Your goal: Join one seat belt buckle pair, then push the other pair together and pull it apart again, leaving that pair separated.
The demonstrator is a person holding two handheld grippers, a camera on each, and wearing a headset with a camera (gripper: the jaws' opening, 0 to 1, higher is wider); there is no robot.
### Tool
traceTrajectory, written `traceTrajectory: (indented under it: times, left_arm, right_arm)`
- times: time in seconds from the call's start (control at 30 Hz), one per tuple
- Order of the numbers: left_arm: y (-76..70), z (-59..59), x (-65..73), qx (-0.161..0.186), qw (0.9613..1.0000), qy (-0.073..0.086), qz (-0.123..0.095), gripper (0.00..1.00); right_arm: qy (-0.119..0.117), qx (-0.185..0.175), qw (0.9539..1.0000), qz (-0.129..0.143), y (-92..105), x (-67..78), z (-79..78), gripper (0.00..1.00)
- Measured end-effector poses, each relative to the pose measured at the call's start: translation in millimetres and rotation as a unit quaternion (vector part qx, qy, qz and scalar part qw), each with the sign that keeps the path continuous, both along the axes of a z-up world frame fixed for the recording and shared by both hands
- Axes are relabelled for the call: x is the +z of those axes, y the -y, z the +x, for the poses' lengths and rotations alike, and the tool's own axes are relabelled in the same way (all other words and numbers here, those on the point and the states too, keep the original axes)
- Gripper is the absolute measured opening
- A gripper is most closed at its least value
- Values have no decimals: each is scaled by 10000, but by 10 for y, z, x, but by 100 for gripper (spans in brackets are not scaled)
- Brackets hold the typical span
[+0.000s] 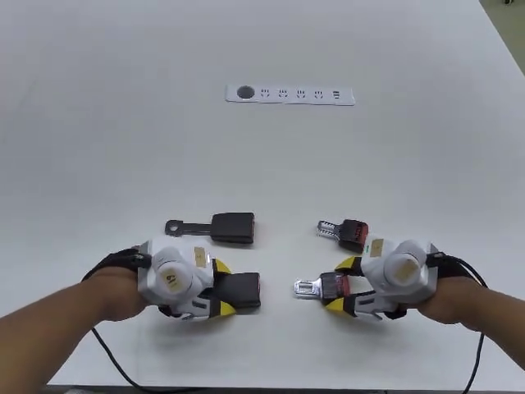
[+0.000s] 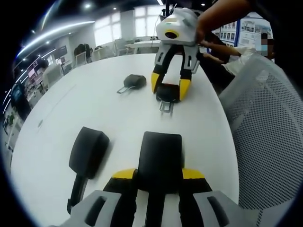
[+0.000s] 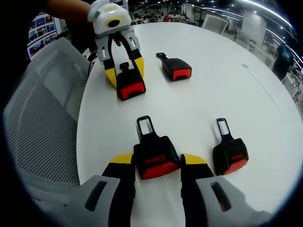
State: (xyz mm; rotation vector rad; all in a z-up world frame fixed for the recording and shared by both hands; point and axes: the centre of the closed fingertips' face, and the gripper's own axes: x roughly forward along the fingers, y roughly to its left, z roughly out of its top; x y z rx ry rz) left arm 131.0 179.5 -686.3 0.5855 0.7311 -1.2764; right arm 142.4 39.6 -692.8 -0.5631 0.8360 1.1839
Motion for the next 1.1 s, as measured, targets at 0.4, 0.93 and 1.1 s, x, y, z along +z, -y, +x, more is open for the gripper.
traceTrajectory:
  times: [0.4, 0.93, 1.1]
  left_arm:
    - [-13, 32, -46, -92, 9999, -53, 91, 35]
    - [-21, 29, -54, -316, 9991, -95, 253, 35]
    - [-11, 32, -51, -461, 9983, -80, 337, 34]
  right_arm:
    - [30, -5, 9999, 162, -348, 5, 4, 36]
    - [87, -21, 9997, 246, -668, 1, -43, 36]
    - [41, -107, 9996, 267, -668, 1, -36, 36]
